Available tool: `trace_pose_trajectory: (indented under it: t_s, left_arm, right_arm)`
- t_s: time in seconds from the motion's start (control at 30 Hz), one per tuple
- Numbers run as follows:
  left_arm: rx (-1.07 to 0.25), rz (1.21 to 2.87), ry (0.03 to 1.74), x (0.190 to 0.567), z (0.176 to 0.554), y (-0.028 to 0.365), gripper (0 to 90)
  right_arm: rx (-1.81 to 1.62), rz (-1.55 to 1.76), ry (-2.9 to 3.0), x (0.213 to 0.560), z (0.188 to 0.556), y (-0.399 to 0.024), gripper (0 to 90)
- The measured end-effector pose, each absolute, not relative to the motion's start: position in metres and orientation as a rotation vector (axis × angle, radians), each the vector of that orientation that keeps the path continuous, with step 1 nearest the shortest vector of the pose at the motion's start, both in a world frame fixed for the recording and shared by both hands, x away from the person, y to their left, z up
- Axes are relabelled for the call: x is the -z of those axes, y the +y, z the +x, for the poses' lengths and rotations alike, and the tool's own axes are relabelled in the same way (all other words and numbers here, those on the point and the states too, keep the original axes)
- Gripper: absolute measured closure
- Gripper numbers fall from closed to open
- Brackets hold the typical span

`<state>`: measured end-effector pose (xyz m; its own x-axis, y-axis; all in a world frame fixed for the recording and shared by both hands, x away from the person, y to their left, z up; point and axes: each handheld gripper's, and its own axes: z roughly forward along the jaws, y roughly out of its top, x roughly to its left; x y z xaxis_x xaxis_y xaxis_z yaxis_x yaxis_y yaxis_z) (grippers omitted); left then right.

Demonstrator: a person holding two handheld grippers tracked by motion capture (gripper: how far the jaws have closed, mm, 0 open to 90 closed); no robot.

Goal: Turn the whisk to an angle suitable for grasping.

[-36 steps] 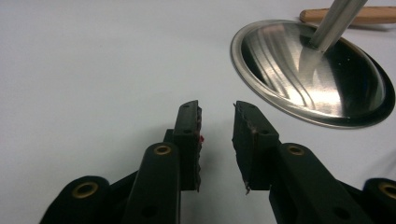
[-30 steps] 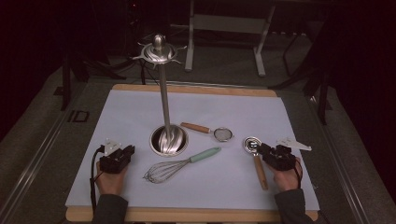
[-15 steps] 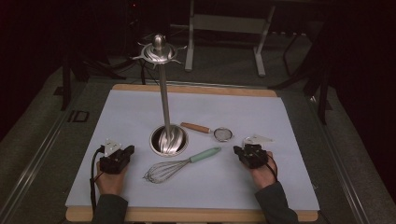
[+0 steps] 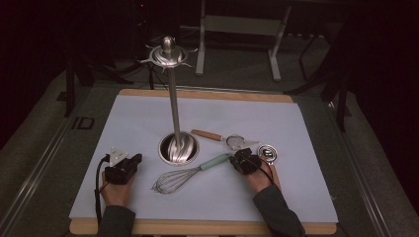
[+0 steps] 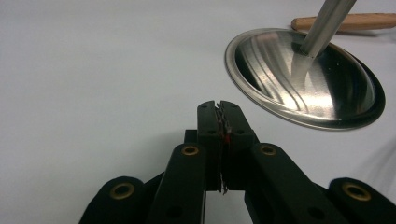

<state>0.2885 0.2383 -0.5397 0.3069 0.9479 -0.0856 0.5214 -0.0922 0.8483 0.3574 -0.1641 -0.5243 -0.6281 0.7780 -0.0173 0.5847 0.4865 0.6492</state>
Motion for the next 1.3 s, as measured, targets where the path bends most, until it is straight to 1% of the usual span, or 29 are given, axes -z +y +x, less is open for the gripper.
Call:
trace_pose_trajectory:
  t_s: [0.13, 0.3, 0.53, 0.63, 0.73, 0.83, 0.9, 0.97, 1.13, 1.2, 1.23, 1.27, 1.3]
  left_arm:
    - [-0.641, 1.739, 1.329, 0.54, 0.288, 0.238, 88.9]
    - [-0.603, 1.741, 1.305, 0.539, 0.287, 0.238, 89.8]
    - [-0.571, 1.865, 1.218, 0.536, 0.273, 0.226, 89.9]
    - [-0.576, 1.894, 1.189, 0.535, 0.269, 0.222, 89.9]
    - [-0.563, 1.951, 1.119, 0.533, 0.256, 0.214, 89.9]
    - [-0.563, 1.983, 1.106, 0.531, 0.249, 0.21, 89.9]
    - [-0.551, 2.03, 1.089, 0.532, 0.239, 0.203, 89.9]
    - [-0.55, 2.051, 1.083, 0.533, 0.237, 0.2, 89.9]
    - [-0.507, 2.099, 1.044, 0.535, 0.228, 0.189, 89.9]
    - [-0.507, 2.127, 1.038, 0.536, 0.227, 0.182, 89.9]
    - [-0.507, 2.127, 1.038, 0.536, 0.227, 0.182, 89.9]
    - [-0.499, 2.134, 1.022, 0.535, 0.227, 0.177, 89.9]
    - [-0.495, 2.13, 1.015, 0.535, 0.227, 0.175, 89.9]
  right_arm:
    - [-0.889, 1.137, 2.452, 0.524, 0.369, -0.154, 90.0]
    - [-0.897, 1.136, 2.466, 0.524, 0.382, -0.135, 90.0]
    - [-0.925, 1.169, 2.464, 0.525, 0.395, -0.117, 90.0]
    - [-0.919, 1.159, 2.471, 0.525, 0.398, -0.114, 90.0]
    - [-0.911, 1.15, 2.472, 0.525, 0.401, -0.111, 90.0]
    - [-0.89, 1.145, 2.48, 0.524, 0.399, -0.112, 89.4]
    - [-0.87, 1.158, 2.474, 0.521, 0.395, -0.119, 85.9]
    - [-0.871, 1.162, 2.47, 0.52, 0.394, -0.121, 84.9]
    - [-0.902, 1.163, 2.461, 0.514, 0.384, -0.134, 74.3]
    - [-0.932, 1.187, 2.455, 0.512, 0.382, -0.137, 68.3]
    - [-0.932, 1.187, 2.455, 0.512, 0.382, -0.137, 68.3]
    - [-0.982, 1.206, 2.46, 0.512, 0.381, -0.14, 61.5]
    - [-1.008, 1.22, 2.461, 0.512, 0.379, -0.14, 59.4]
